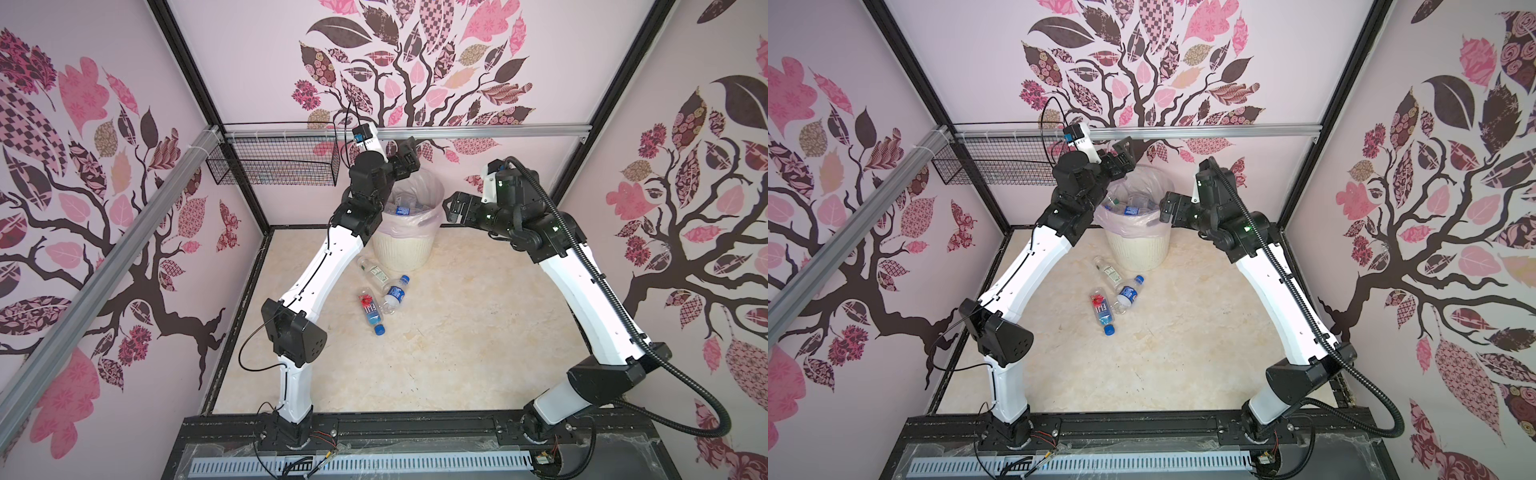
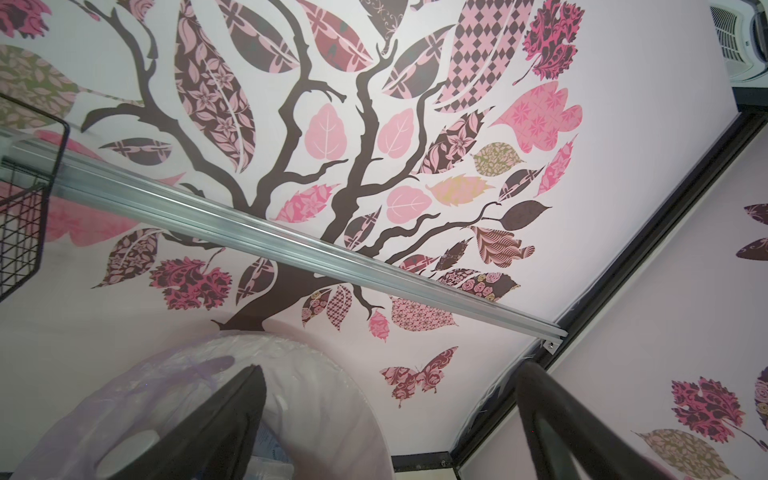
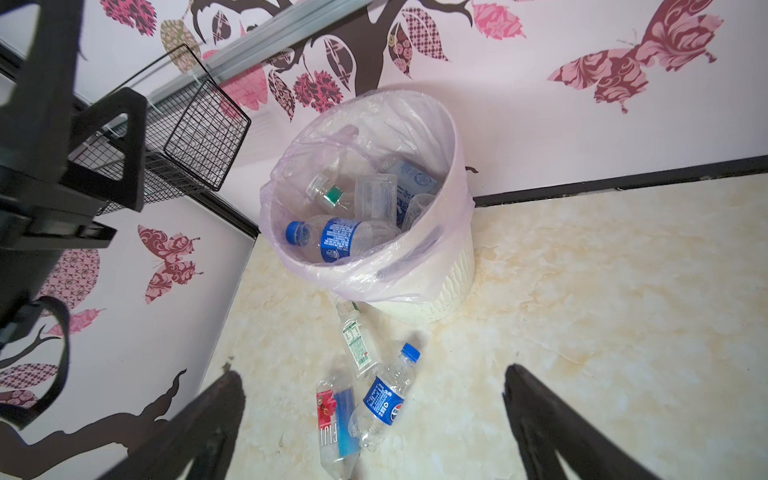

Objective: Throw the plastic bottles in the bin
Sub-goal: 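Lower both grippers toward the FIJI bottle on the table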

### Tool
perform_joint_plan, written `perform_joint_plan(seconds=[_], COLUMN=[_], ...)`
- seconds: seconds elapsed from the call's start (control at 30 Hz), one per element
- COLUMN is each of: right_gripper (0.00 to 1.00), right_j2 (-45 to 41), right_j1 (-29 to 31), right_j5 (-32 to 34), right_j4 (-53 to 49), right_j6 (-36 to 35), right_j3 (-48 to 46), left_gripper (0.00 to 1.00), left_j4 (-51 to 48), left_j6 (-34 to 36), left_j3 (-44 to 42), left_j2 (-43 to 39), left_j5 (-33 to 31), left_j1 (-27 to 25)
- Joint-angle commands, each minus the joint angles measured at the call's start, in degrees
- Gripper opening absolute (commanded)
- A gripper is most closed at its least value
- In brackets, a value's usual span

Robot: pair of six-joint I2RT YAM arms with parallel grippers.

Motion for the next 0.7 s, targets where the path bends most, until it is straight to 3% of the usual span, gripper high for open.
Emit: perform_joint_plan(seconds=[0.0, 0.3, 0.67], right_gripper=[1.0, 1.0, 1.0], right_j2=[-0.6, -2.75, 0.99], right_j1=[-0.18, 3.49, 9.95], right_j5=[-1.2, 0.64, -1.97], right_j4=[-0.96, 4.63, 12.75], right_j6=[1.63, 4.74, 13.83], right_j3=[-2.51, -19.22, -31.73], left_gripper=[0.97, 0.97, 0.97], left_j4=[-1.16, -6.91, -19.95], left_j6=[0.33, -4.09, -20.03], left_j3=[-4.88, -26.56, -48.75], left_j2=[-5.75, -21.66, -36.53], left_j5=[-0.27, 0.31, 1.06], left_j1=[1.31, 5.46, 6.9])
